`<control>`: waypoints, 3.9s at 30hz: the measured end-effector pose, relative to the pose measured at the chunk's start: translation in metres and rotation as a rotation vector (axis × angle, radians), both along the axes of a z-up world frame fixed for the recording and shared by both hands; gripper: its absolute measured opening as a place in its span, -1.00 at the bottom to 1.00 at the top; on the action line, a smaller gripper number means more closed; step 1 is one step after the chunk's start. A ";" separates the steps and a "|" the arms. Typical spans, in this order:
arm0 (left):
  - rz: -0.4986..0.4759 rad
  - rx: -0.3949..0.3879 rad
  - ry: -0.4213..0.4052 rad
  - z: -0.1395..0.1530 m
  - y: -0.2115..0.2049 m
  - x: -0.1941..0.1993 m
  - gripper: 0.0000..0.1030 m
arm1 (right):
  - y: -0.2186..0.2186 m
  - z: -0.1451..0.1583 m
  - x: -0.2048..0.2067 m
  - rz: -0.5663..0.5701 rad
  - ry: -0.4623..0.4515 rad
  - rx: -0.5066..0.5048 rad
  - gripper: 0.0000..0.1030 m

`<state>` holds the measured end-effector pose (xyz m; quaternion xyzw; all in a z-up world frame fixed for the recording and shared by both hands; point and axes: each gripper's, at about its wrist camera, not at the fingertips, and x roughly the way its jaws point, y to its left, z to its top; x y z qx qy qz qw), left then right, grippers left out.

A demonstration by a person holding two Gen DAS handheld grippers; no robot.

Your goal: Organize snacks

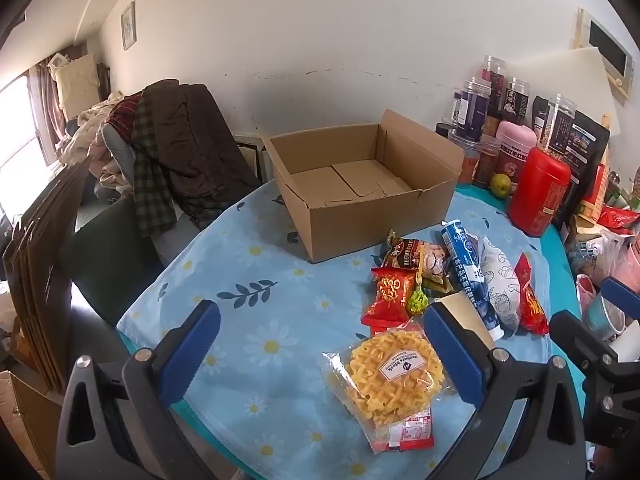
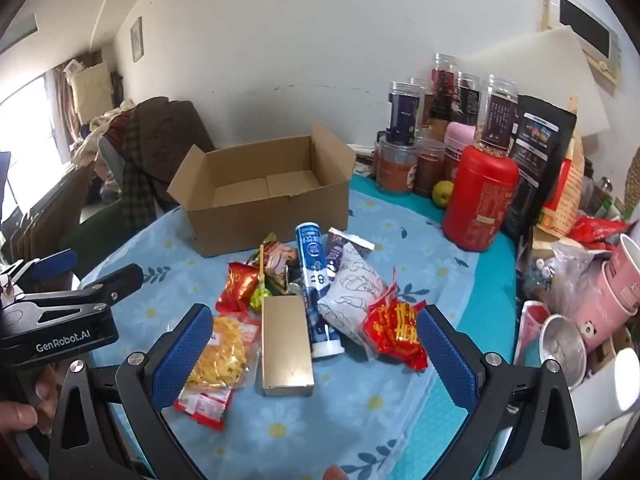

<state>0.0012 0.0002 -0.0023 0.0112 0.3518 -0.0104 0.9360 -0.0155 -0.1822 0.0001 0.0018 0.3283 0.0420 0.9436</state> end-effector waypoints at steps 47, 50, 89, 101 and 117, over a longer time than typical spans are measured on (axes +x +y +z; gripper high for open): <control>-0.063 -0.031 0.013 0.002 -0.005 0.003 1.00 | -0.002 -0.002 0.001 -0.027 -0.006 -0.003 1.00; -0.066 -0.034 0.009 0.003 -0.005 0.002 1.00 | -0.001 -0.001 0.001 -0.027 -0.008 -0.003 1.00; -0.202 -0.043 0.087 -0.036 -0.025 -0.030 1.00 | -0.008 -0.047 -0.047 -0.051 0.068 0.026 1.00; -0.155 -0.047 0.158 -0.059 -0.015 0.001 1.00 | -0.012 -0.079 -0.007 -0.025 0.154 0.050 0.95; -0.097 -0.098 0.212 -0.068 0.003 0.030 1.00 | 0.017 -0.105 0.037 0.113 0.245 0.008 -0.13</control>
